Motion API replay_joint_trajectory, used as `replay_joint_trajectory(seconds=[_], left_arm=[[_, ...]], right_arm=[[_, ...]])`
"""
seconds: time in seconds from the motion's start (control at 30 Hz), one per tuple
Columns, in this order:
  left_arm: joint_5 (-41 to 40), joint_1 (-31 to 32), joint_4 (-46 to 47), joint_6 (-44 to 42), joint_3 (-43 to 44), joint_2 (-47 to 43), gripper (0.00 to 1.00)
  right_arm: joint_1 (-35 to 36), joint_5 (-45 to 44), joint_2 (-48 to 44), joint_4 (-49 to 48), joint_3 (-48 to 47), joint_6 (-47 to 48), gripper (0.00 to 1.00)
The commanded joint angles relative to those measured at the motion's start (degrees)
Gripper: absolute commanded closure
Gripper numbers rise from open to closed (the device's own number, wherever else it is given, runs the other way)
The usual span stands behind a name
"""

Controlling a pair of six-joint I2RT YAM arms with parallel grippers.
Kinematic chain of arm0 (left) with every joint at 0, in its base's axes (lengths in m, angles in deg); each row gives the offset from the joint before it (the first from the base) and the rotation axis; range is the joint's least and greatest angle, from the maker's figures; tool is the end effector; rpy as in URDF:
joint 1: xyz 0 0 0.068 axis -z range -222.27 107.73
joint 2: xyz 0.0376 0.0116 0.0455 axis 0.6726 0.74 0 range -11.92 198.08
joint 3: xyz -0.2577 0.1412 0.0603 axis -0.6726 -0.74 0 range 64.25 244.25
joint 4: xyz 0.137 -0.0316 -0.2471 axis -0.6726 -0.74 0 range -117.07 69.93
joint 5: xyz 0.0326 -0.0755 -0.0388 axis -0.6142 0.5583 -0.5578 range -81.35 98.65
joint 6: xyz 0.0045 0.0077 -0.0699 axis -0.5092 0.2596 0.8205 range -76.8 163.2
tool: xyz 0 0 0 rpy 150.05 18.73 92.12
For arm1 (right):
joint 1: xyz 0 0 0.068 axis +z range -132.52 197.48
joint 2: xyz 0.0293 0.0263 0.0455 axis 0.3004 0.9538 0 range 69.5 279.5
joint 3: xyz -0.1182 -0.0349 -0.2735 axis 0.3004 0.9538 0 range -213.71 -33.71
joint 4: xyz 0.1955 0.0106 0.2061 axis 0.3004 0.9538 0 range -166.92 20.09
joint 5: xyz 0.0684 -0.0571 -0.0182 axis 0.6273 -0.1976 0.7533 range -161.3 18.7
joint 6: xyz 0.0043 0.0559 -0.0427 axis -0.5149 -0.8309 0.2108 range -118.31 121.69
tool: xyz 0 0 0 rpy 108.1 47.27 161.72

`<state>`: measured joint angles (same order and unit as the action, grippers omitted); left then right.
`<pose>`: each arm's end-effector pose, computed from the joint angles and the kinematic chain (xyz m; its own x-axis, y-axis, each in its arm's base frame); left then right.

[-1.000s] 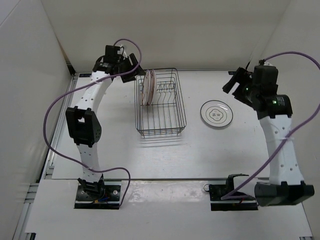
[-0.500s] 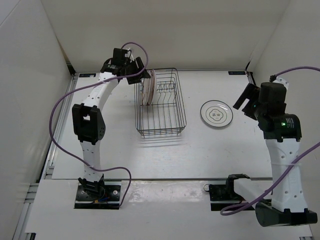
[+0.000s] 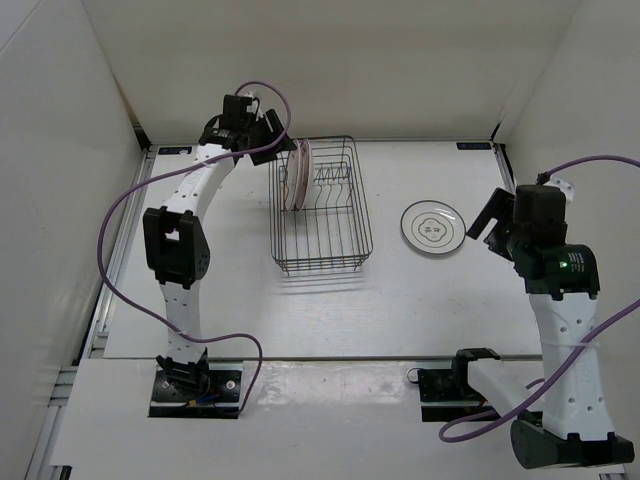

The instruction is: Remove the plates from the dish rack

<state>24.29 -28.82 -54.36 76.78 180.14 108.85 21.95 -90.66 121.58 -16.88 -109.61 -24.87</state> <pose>0.5247 -0.1415 0.3195 -0.7481 -0.3687 -0.5517 0.0162 0.8210 -0.5707 0.1672 -0.0061 0.4315 -0.4405 0.3888 -0.8092 0.4361 0.8805 0.1857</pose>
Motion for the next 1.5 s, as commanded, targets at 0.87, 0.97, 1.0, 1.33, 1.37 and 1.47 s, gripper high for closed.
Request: replay_joint_trajectory(seconds=[0.87, 0.97, 1.0, 1.33, 1.37, 1.47], left_arm=[[6.06, 1.40, -0.44, 1.75, 2.50, -2.03, 0.38], [6.77, 2.19, -1.49, 1.31, 2.32, -1.24, 0.45], [6.69, 2.54, -2.18, 0.87, 2.14, -0.80, 0.45], [8.09, 3.34, -4.21, 0.08, 0.03, 0.43, 0.51], [8.18, 3.16, -4.91, -0.18, 0.03, 0.60, 0.53], [8.01, 3.33, -6.23, -1.50, -0.76, 0.52, 0.65]], right_arm=[[-8.77, 3.09, 19.03, -2.11, 1.28, 1.87, 1.00], [-9.56, 5.73, 18.07, -1.58, 1.01, 1.61, 1.00], [-9.74, 6.08, 17.19, -1.58, 1.28, 1.17, 1.00], [-11.67, 9.25, 13.14, -1.93, 5.32, -0.68, 1.00], [-11.76, 9.25, 12.97, -1.93, 6.02, -0.42, 1.00], [-12.38, 9.42, 12.35, -2.02, 6.73, -0.33, 1.00]])
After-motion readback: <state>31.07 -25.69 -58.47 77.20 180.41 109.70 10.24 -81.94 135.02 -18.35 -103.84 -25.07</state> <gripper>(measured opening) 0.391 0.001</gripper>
